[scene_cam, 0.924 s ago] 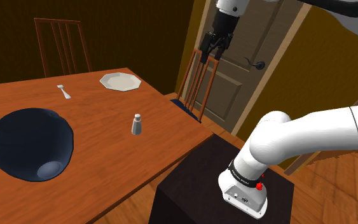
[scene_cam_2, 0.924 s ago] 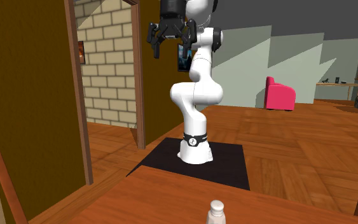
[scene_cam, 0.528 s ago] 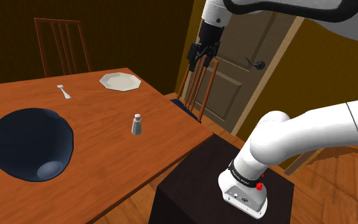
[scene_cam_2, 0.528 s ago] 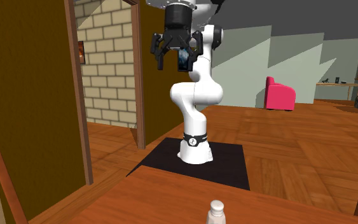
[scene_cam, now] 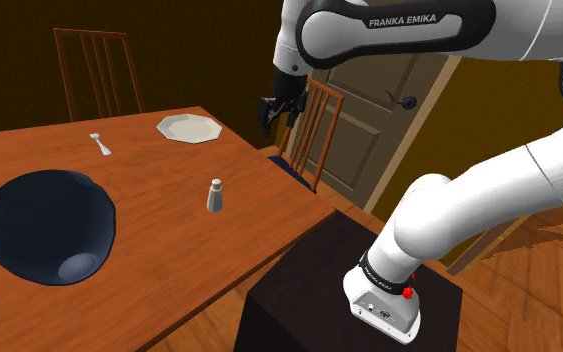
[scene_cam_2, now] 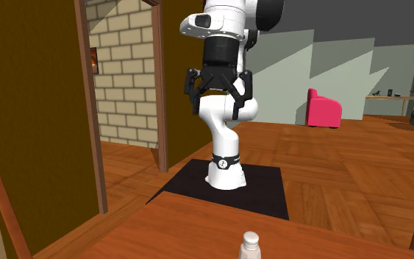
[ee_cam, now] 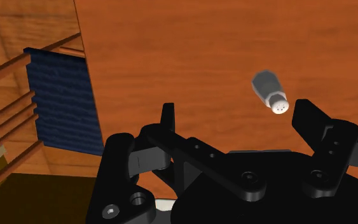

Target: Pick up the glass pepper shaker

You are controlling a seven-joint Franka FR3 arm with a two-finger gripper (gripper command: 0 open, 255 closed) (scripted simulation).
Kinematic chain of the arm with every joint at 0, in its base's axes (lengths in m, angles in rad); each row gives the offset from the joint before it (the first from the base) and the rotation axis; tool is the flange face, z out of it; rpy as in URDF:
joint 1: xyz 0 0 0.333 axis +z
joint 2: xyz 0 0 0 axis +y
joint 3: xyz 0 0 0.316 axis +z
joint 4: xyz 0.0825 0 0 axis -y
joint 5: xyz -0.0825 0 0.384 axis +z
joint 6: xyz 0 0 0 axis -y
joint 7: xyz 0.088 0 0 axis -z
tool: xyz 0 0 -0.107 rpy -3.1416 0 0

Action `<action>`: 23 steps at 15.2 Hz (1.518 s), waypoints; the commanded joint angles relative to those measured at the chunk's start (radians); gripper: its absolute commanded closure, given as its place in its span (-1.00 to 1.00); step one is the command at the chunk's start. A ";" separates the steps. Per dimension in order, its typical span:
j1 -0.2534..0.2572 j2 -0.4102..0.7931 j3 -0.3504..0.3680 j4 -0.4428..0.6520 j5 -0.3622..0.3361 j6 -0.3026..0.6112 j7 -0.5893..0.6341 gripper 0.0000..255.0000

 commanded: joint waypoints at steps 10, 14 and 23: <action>0.010 0.367 0.108 0.054 -0.059 0.280 0.159 -1.00; 0.016 0.521 0.135 0.115 -0.116 0.353 0.233 -1.00; 0.031 0.690 0.138 0.159 -0.197 0.456 0.318 -1.00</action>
